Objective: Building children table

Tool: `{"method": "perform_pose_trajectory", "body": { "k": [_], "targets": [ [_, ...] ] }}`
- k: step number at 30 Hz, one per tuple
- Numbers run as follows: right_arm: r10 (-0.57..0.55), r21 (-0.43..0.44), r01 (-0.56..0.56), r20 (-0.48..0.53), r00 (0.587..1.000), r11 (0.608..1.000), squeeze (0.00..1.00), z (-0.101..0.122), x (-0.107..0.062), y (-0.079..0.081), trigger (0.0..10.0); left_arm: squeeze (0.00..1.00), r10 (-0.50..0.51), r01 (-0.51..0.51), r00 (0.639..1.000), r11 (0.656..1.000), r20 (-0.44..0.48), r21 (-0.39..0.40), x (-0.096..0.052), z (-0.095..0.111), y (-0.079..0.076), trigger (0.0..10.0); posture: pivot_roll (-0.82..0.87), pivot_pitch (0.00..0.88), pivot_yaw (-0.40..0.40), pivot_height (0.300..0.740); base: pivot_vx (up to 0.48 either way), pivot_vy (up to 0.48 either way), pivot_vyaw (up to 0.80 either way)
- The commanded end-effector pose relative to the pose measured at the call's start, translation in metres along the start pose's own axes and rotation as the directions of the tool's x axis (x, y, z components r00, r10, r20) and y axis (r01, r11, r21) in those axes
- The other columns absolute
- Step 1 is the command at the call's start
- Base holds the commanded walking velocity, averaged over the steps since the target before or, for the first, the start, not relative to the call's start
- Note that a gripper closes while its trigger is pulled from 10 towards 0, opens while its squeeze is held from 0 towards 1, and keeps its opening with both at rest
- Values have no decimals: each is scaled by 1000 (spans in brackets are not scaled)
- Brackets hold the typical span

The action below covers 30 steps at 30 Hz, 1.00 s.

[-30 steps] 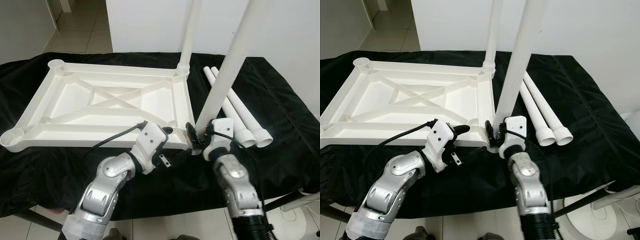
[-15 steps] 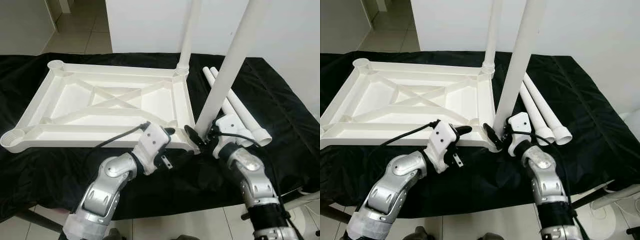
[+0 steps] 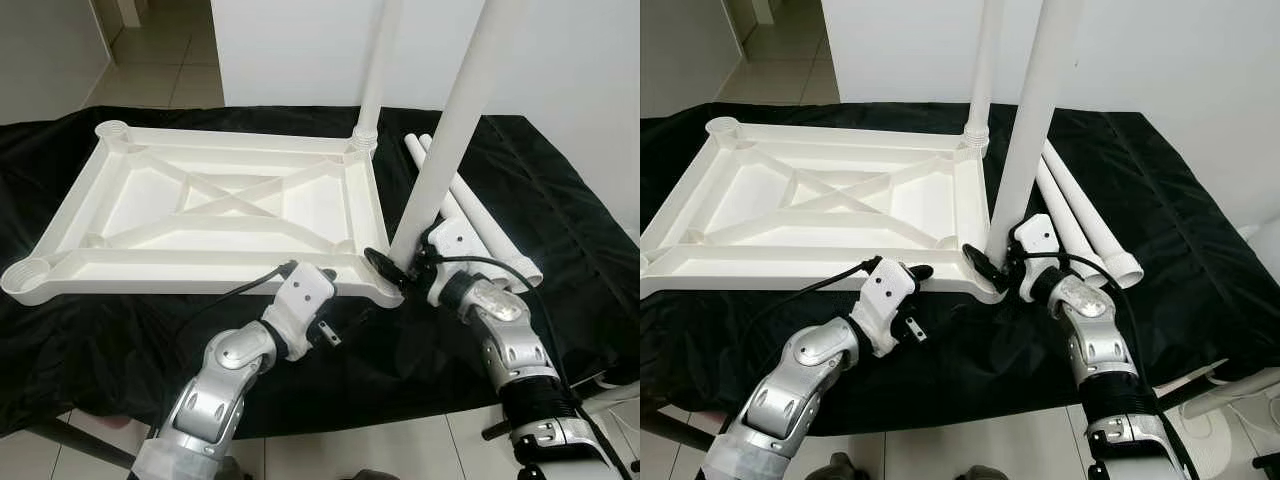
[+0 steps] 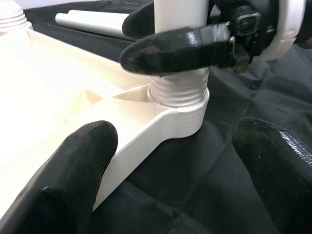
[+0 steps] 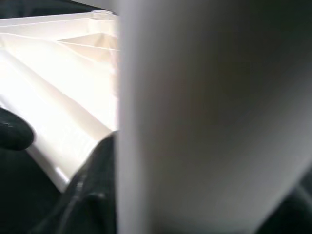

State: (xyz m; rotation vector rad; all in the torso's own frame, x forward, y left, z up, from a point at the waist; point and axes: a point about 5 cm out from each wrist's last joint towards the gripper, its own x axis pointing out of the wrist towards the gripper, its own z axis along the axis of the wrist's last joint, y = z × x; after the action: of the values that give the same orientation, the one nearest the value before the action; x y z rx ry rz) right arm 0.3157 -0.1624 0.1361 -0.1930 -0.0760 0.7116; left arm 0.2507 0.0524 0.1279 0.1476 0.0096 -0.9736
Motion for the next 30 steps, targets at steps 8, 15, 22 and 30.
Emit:
{"method": "perform_pose_trajectory", "body": {
  "k": [8, 15, 22, 30],
  "targets": [
    [27, 31, -26, -26, 999, 999, 0, -9, -5, -4, 0, 0, 59, -60, 998, 998, 20, 16, 5, 3, 2, 10000, -71, 0, -39, 740, 0, 0, 0],
    [-4, 86, 5, -14, 1000, 996, 0, -11, -7, -3, 10000, 0, 57, -58, 998, 998, 40, 26, 6, 7, 2, 10000, -70, 0, -38, 740, 0, 0, 0],
    [-219, 119, 219, -11, 976, 968, 0, -10, -6, 1, 10000, 0, 48, -50, 997, 998, 60, 30, 3, 16, 1, 10000, -61, 0, -41, 740, 0, 0, 0],
    [-447, 136, 446, -31, 894, 884, 0, -5, 0, 27, 10000, 0, 47, -49, 996, 998, 76, 28, 2, 21, 2, 10000, -61, 0, -41, 740, 0, 0, 0]
  ]
}}
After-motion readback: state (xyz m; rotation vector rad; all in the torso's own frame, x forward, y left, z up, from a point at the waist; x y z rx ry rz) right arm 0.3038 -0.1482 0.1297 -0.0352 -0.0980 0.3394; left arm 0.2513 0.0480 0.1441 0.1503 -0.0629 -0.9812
